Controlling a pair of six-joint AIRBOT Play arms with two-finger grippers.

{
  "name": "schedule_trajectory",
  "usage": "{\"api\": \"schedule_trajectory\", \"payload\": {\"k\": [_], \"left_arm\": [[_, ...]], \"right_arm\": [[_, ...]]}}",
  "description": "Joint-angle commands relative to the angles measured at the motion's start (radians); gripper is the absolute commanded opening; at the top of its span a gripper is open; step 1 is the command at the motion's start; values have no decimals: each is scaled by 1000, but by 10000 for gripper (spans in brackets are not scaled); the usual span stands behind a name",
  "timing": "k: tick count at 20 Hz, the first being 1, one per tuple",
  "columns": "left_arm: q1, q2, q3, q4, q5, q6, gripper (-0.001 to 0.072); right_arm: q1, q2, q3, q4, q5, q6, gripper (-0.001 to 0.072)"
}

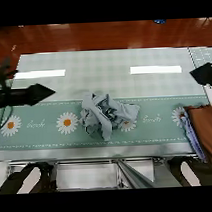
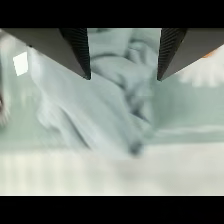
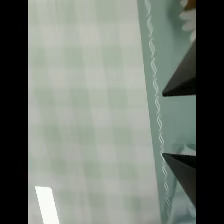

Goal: Fold the shirts.

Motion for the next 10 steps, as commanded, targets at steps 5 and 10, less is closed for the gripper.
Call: {"api": "schedule_trajectory", "payload": {"k": [5,10], "left_arm": [[156,44,-425,-149,-67,16,508],[-39,5,-533,-320,39,115,508]], "right_arm": [[-347,-6,-460,659,-57,-282,411],[-346,-7,-534,609,-9,-338,411]]}}
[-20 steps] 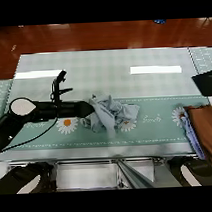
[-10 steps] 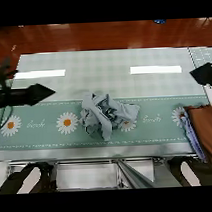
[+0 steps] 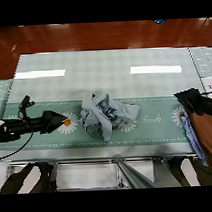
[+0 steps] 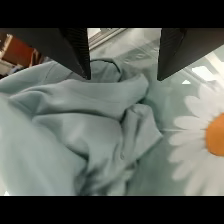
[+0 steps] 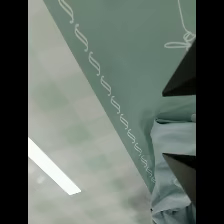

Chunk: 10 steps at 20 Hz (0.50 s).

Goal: Fold the shirts.

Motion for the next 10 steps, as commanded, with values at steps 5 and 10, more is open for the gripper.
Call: {"api": "schedule_trajectory", "payload": {"k": [5,10], "left_arm": [[-286,-99,-9,-360,167,193,508],[-322,-205,62,-195,258,192,508]], "right_arm": [[-15,-1,-55,0,42,-64,411],[-15,-1,-55,-1,61,-64,411]]}}
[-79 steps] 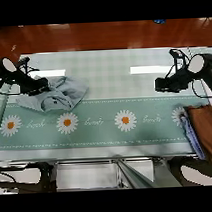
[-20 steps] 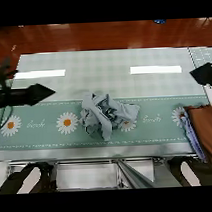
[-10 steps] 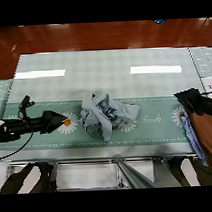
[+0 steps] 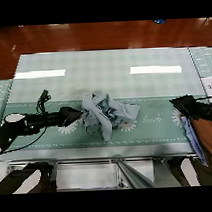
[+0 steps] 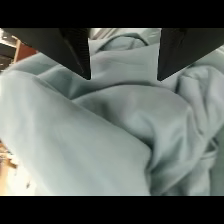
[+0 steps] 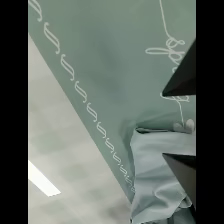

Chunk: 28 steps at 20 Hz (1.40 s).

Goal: Fold the shirts.

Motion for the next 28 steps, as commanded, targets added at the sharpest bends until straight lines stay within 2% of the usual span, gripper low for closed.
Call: {"api": "schedule_trajectory", "payload": {"k": [1,3,9,11,14,15,16,17,21,26,28], "left_arm": [[6,-55,45,85,53,18,508],[29,-66,67,84,56,18,508],[-44,-200,143,79,68,19,508],[-79,-251,171,27,50,66,508],[-121,-317,222,-1,-45,120,506],[-125,-334,241,1,-82,121,441],[-122,-344,256,2,-113,138,73],[-119,-344,268,3,-124,153,23],[-99,-343,301,6,-156,153,23],[-98,-344,301,25,-175,153,23],[-98,-344,301,25,-175,153,23]], "right_arm": [[-1,0,-2,-2,20,-5,411],[-1,0,-2,-1,20,-5,411],[-1,0,-2,-2,25,-4,411],[-1,0,-2,-14,24,-7,411],[-1,0,-2,-144,18,5,411],[-1,0,-6,-153,27,9,411],[6,0,-16,-146,39,11,411],[31,0,-30,-146,42,14,411],[236,-95,-102,-140,22,42,413],[447,-337,-95,103,-142,13,413],[494,-427,-66,127,-182,13,412]]}}
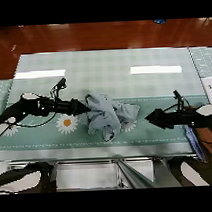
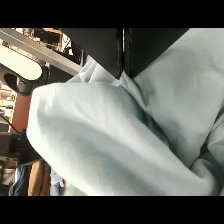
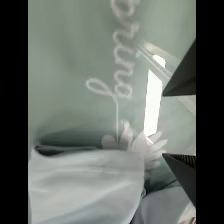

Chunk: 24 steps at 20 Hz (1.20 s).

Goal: Fold the shirts.

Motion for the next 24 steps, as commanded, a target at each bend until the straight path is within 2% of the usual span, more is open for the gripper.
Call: {"api": "schedule_trajectory", "payload": {"k": [1,4,13,14,15,16,17,19,22,24], "left_arm": [[1,-1,3,6,-11,3,24],[1,-1,3,6,-11,3,23],[0,-1,3,6,-10,3,23],[0,-1,3,6,-10,3,23],[0,-1,3,6,-10,3,23],[0,-1,3,6,-10,3,24],[3,0,4,6,-12,2,23],[34,6,29,5,-57,2,23],[119,47,156,5,-169,-45,22],[158,116,274,-16,-149,-106,22]], "right_arm": [[109,-168,40,101,-90,-7,412],[149,-274,126,153,-80,-22,411],[228,-448,300,153,-74,17,407],[240,-469,317,163,-73,17,369],[249,-483,335,183,-69,2,228],[254,-489,359,209,-50,-69,18],[253,-488,385,240,-18,-124,25],[234,-484,484,223,87,-137,24],[196,-405,673,143,134,-78,24],[164,-325,825,101,129,-45,23]]}}
